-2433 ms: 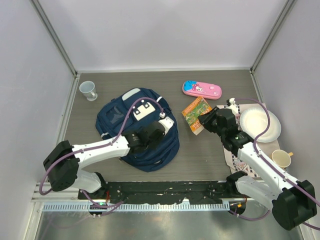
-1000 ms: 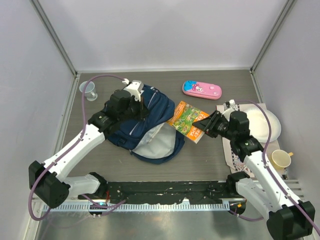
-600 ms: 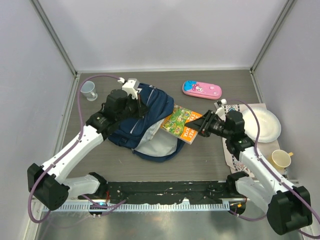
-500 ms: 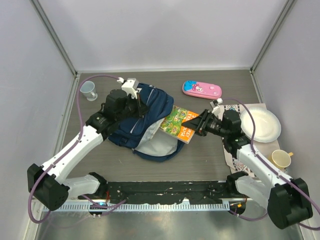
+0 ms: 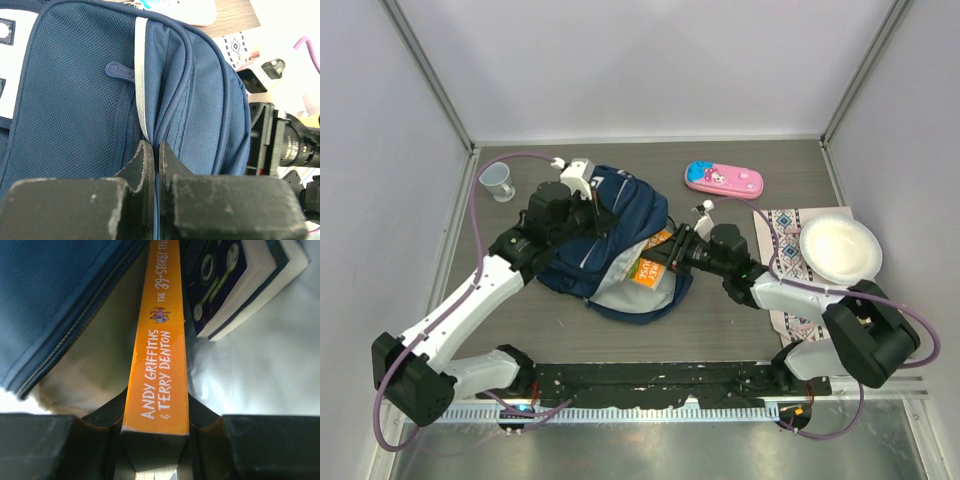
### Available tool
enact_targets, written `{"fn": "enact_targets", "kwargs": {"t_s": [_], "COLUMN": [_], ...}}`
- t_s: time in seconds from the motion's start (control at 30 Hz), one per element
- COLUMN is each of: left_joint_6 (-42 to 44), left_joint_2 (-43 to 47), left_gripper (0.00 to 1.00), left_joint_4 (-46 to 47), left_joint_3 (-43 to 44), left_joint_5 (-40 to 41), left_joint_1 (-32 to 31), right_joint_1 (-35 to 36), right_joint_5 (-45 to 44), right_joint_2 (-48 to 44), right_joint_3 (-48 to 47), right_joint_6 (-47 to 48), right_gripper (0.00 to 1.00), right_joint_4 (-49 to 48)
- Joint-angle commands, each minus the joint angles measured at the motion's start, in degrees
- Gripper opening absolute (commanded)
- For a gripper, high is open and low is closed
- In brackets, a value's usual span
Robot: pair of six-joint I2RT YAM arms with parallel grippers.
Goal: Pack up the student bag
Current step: Place the book in the student bag.
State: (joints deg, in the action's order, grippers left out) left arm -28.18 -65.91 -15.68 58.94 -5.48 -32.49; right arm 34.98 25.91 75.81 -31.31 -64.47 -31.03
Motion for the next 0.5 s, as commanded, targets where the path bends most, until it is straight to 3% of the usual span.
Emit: {"fn": "enact_targets", "kwargs": {"t_s": [0.0,0.1,0.3,0.47], "left_joint_6": [-1.4,-1.1,-1.3,-1.6], "left_joint_2": [4.9,5.4,4.9,4.7], "left_gripper": [0.0,0.0,0.0,0.0], "left_joint_4": [10.7,9.8,9.5,9.9], "left_joint_3": [1.4,1.4,1.7,1.3], "left_joint_5": [-1.2,-0.6,-0.8,-0.8], "left_joint_1": [0.2,0.2,0.2,0.3], "right_joint_1": [2.5,4.0,6.0,7.9], "right_joint_5": [-14.2,-20.0,-22.4,-27.8], "right_joint_2": [2.8,5.6,15.0,17.5], "right_joint_3": [-2.3,-4.0,-9.7,-10.8], "right_joint_6": [0.4,-1.4,-6.5,-5.4], "right_gripper": [0.01,0.01,0.05,0.24], "right_joint_4": [-15.5,-15.8,-16.5,-8.7]}}
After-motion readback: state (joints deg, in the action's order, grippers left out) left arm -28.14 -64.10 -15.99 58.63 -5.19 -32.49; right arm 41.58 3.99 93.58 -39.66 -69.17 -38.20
